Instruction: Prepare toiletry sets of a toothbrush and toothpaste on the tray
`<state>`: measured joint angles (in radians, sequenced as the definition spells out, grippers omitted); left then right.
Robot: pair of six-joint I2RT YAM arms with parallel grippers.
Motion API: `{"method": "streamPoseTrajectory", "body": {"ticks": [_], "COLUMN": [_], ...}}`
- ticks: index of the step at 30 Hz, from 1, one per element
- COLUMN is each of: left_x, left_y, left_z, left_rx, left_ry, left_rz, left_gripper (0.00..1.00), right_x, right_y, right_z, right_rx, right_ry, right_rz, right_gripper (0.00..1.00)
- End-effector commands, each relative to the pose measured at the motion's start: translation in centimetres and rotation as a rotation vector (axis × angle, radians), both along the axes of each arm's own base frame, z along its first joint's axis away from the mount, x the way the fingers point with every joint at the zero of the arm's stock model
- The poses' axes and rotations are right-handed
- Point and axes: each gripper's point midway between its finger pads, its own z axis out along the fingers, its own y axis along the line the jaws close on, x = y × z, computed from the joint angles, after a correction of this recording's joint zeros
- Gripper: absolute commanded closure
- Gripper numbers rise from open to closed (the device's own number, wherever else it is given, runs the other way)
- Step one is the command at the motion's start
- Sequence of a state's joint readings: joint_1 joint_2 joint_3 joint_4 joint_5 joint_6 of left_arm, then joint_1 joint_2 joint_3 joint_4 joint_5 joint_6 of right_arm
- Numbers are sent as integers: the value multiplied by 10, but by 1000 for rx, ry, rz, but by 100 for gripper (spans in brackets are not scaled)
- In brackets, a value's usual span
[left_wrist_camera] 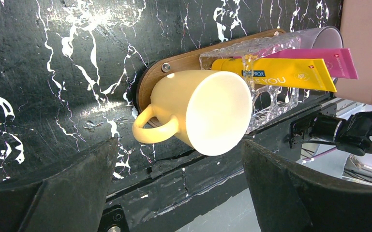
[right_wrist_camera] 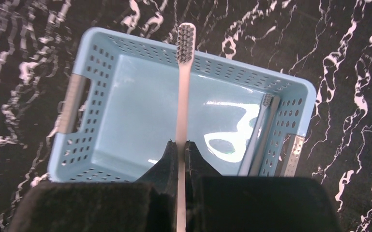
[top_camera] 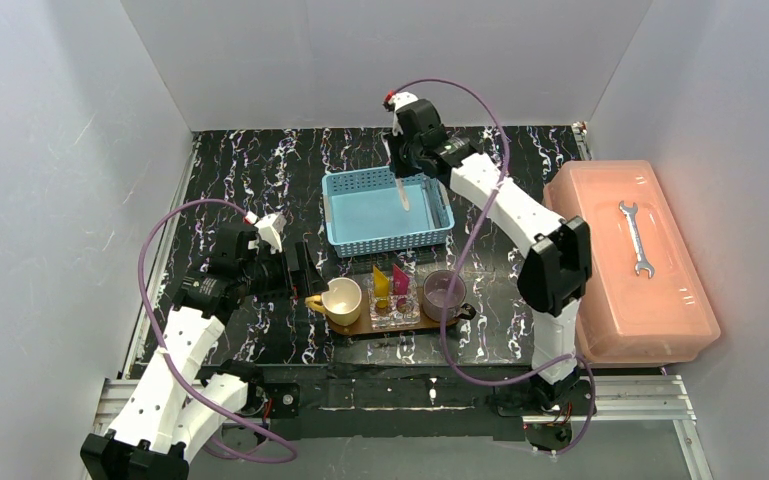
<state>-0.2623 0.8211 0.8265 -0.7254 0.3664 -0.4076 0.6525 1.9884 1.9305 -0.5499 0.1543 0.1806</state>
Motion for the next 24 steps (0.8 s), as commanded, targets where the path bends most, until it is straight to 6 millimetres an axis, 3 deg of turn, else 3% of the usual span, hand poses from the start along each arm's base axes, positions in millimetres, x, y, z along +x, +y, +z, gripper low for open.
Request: {"method": "streamPoseTrajectory", "body": {"ticks": [1, 10, 19, 24], "left_x": [0, -3, -16, -27], "left_y": [-1, -8, -35, -49], "left_z": [5, 29, 77, 104], "left_rx": [-4, -62, -257, -378], "left_ry": [-22, -51, -81, -115], "left_rz": [-11, -24, -113, -182], "left_gripper": [2, 2, 2, 2], "right_x": [-13, -56, -127, -165], "right_y": [8, 0, 11, 27], "right_z": [69, 113, 153, 171], "right_rx": [125, 226, 444, 570], "right_ry": [-124, -153, -138, -106], "right_rz": [53, 124, 264, 358], "right_gripper": [99, 99, 99, 99]}}
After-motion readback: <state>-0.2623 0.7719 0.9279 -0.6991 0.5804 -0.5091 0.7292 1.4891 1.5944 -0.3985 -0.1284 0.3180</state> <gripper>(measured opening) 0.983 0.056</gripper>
